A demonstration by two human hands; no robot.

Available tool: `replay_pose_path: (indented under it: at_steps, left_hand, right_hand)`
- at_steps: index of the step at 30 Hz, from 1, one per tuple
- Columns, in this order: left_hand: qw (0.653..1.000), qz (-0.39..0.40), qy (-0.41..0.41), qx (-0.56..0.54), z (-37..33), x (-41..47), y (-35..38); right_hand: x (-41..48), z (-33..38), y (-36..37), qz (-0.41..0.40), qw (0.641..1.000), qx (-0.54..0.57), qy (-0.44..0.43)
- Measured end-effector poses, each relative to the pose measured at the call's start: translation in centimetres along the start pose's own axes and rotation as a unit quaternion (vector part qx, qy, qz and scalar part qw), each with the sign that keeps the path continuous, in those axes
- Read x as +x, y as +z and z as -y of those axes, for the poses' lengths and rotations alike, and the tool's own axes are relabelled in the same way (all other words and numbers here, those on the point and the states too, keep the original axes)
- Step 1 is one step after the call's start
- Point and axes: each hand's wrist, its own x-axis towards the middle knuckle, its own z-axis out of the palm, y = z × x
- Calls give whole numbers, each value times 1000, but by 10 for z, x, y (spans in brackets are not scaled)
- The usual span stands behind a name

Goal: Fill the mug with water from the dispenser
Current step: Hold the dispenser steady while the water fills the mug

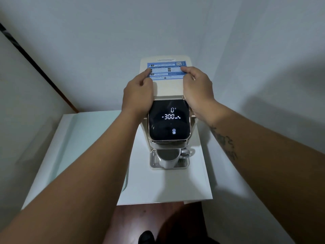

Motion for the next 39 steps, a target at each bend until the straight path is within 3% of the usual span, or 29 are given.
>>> replay_pose_path:
  at_steps: [39]
  left_hand:
    - [1000, 18, 1, 3, -4, -4, -2]
  right_hand:
    - [7, -7, 1, -20, 1000, -8, -11]
